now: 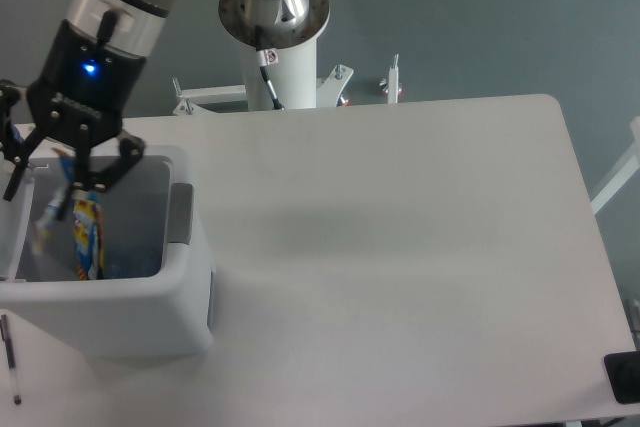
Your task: Place the trash in the trash can
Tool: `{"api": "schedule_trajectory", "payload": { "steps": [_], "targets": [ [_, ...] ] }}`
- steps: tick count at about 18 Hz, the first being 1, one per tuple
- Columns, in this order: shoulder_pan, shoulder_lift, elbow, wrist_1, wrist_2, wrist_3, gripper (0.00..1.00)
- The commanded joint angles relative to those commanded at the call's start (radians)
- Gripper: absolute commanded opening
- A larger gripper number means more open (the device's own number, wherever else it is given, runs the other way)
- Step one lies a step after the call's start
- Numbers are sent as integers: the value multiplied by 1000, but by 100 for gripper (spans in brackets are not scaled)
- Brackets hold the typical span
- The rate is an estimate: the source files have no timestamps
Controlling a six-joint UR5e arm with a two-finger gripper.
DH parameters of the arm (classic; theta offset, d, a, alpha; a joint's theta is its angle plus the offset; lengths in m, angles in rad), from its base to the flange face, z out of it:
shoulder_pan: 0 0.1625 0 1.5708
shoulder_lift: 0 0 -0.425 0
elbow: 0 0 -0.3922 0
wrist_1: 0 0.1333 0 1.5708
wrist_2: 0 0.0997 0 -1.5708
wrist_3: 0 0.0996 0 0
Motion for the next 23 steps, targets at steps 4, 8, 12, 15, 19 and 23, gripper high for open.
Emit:
{"api": "schedule_trajectory", "payload": {
  "steps": [4, 8, 12, 15, 19, 23],
  "targets": [
    [97, 6, 8, 0, 23, 31, 100],
    [94, 12, 6, -2, 103, 32, 100],
    [45, -9, 9, 0, 147, 0, 100],
    [0, -6, 9, -2, 178, -9, 100],
    [-35, -2, 8, -2, 270, -3, 100],
    [26, -14, 31, -2, 339, 63, 100]
  ]
}}
